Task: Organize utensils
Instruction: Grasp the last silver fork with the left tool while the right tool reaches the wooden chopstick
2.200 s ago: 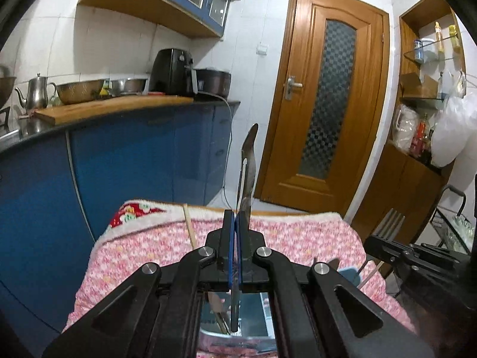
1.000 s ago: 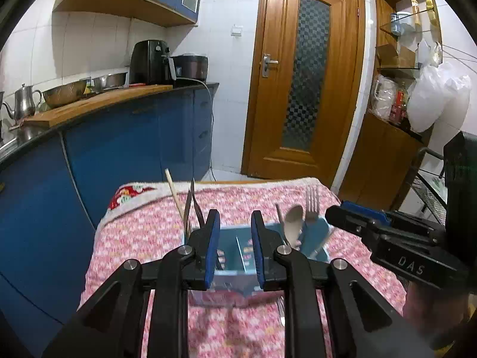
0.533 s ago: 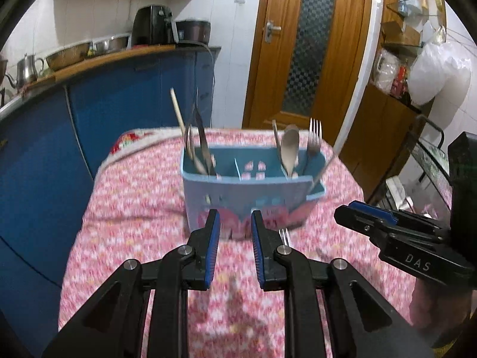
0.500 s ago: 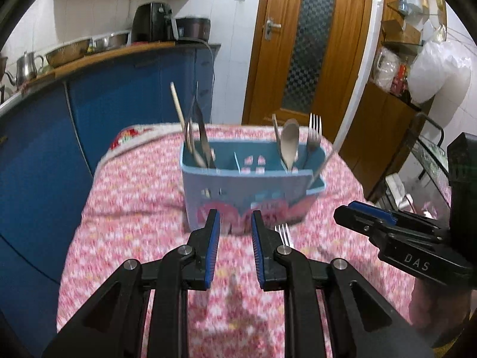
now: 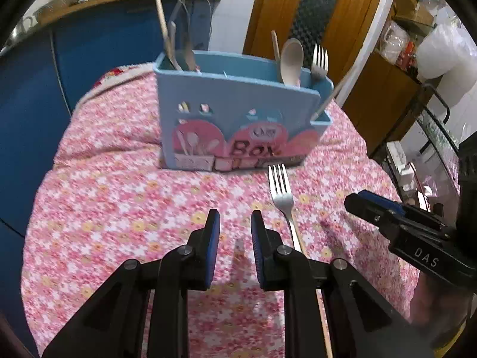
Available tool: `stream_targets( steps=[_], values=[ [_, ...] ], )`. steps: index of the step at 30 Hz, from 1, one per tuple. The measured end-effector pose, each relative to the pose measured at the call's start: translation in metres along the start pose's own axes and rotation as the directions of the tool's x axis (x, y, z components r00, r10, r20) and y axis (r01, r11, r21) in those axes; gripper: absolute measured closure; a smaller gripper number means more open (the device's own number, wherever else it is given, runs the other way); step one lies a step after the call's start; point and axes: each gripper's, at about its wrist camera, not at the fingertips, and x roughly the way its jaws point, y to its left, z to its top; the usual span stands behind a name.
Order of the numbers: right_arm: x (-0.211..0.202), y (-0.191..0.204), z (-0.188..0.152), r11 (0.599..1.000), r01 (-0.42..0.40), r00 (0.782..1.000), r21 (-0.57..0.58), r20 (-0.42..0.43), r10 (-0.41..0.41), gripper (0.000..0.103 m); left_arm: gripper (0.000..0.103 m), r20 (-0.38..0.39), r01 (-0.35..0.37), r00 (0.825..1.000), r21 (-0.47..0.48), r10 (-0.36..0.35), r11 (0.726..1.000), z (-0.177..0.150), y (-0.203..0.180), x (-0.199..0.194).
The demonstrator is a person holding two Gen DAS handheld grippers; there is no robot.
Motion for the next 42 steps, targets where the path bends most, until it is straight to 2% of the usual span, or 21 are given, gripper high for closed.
stream_targets(
  steps=[10, 18, 23, 31, 37, 42],
  values=[
    [-0.005, -0.015, -0.008, 0.999, 0.031, 1.0, 0.022, 0.006, -0.031, 0.069, 0.083, -0.077, 0.021, 0.997, 0.031, -0.019, 0.999, -0.006, -0.029, 0.024],
    [-0.008, -0.025, -0.01, 0.999, 0.014, 1.0, 0.043, 0.018, -0.015, 0.069, 0.083, -0.131, 0.085, 0.988, 0.058, -0.077, 0.995, -0.005, -0.05, 0.039],
    [-0.01, -0.03, -0.012, 0.999, 0.004, 1.0, 0.053, 0.024, -0.006, 0.069, 0.096, -0.17, 0.107, 0.981, 0.057, -0.096, 0.993, -0.003, -0.054, 0.052],
    [-0.011, -0.037, -0.013, 0.998, -0.008, 1.0, 0.069, 0.029, 0.006, 0.069, 0.101, -0.171, 0.146, 0.975, 0.002, -0.143, 0.989, -0.001, -0.048, 0.061],
    [-0.012, -0.037, -0.013, 0.998, -0.009, 1.0, 0.067, 0.03, 0.007, 0.069, 0.101, -0.141, 0.129, 0.982, -0.007, -0.129, 0.992, -0.004, -0.038, 0.045],
    [-0.012, -0.03, -0.013, 0.998, -0.015, 1.0, 0.055, 0.02, 0.014, 0.069, 0.101, -0.133, 0.062, 0.989, -0.021, -0.064, 0.998, -0.007, -0.021, 0.032]
  ],
)
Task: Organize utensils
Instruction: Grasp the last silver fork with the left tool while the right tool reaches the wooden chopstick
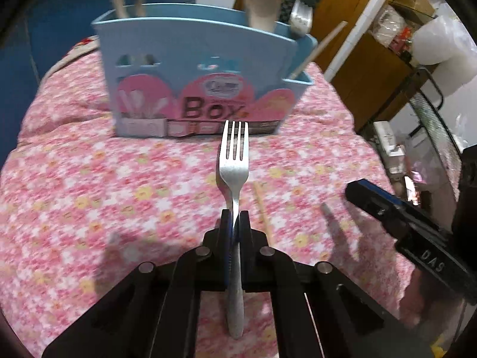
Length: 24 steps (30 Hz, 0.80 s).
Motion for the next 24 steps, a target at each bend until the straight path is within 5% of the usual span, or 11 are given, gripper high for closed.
stream_targets(
  steps=[6, 24],
  values=[
    [0.001, 0.013, -0.002, 1.0, -0.008, 1.0, -0.029, -0.018, 0.008, 0.069, 0.101, -0.045, -0.106, 0.993, -0.013, 0.105, 0.994, -0.014, 0.019, -0.002],
    [0.01, 0.038, -0.002, 0.994, -0.023, 0.993, -0.109, -0.118, 0.01, 0.069, 0.101, -0.147, -0.064, 0.987, 0.04, 0.069, 0.997, 0.01, 0.018, 0.017]
  ],
)
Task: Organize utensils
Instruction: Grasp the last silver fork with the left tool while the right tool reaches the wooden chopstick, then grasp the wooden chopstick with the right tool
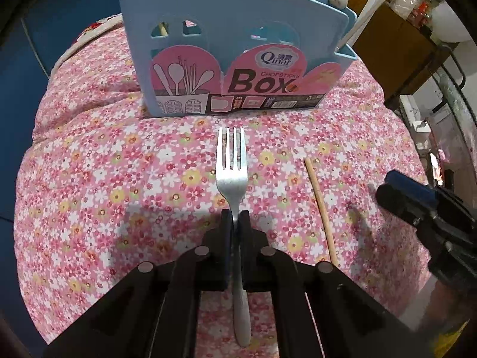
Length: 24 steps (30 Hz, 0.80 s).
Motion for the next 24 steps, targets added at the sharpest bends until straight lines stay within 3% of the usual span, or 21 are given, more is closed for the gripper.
stream_targets(
  steps=[7, 19, 24],
  values=[
    [0.014, 0.017, 0.001, 0.999, -0.018, 0.995, -0.045, -0.102, 0.013, 0.069, 0.101, 0.077, 0.104, 0.992, -0.059, -0.1, 0.993, -0.015, 0.023, -0.016],
    [0.046, 0.046, 0.011, 0.994, 0.01, 0.969, -0.107, -0.244, -0.036, 0.069, 0.101, 0.26, 0.069, 0.964, -0.037, -0.057, 0.997, -0.029, 0.042, -0.066],
    [0.06, 0.047, 0.01, 0.995, 0.03, 0.952, -0.096, -0.299, -0.057, 0.084, 0.101, 0.29, 0.092, 0.954, -0.053, -0.073, 0.994, -0.034, 0.053, -0.076]
  ],
)
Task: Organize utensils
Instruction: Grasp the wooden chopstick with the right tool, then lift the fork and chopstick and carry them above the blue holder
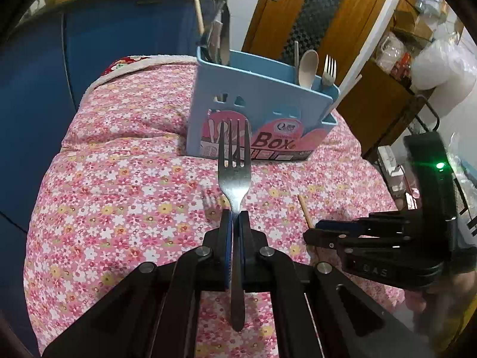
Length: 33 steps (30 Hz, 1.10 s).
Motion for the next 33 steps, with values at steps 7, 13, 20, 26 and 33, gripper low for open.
stream_targets(
  steps=[7, 13, 20, 26, 33],
  values=[
    [0.009, 0.009, 0.012, 1.0, 0.013, 0.999, -0.02, -0.047, -0.014, 0.095, 0.101, 0.045, 0.01, 0.999, -0.014, -0.009, 1.0, 0.0, -0.002, -0.002],
    [0.008, 0.004, 0.01, 0.997, -0.078, 0.997, 0.009, 0.029, 0.078, 0.097, 0.101, 0.109, 0.027, 0.994, 0.004, -0.028, 1.0, -0.001, -0.008, -0.012],
    [-0.036, 0.002, -0.009, 0.994, -0.102, 0.954, -0.023, 0.282, 0.105, 0.097, 0.101, 0.166, 0.044, 0.985, 0.009, -0.045, 0.999, 0.0, -0.016, -0.023],
    [-0.069, 0.002, -0.014, 0.996, -0.086, 0.872, -0.024, 0.482, 0.087, 0.097, 0.101, 0.21, 0.062, 0.975, 0.03, -0.067, 0.998, 0.007, -0.027, -0.031],
    [-0.098, -0.004, -0.012, 0.997, -0.077, 0.802, -0.02, 0.592, 0.073, 0.097, 0.101, 0.276, 0.043, 0.96, 0.058, -0.057, 0.997, 0.023, -0.036, -0.042]
  ],
)
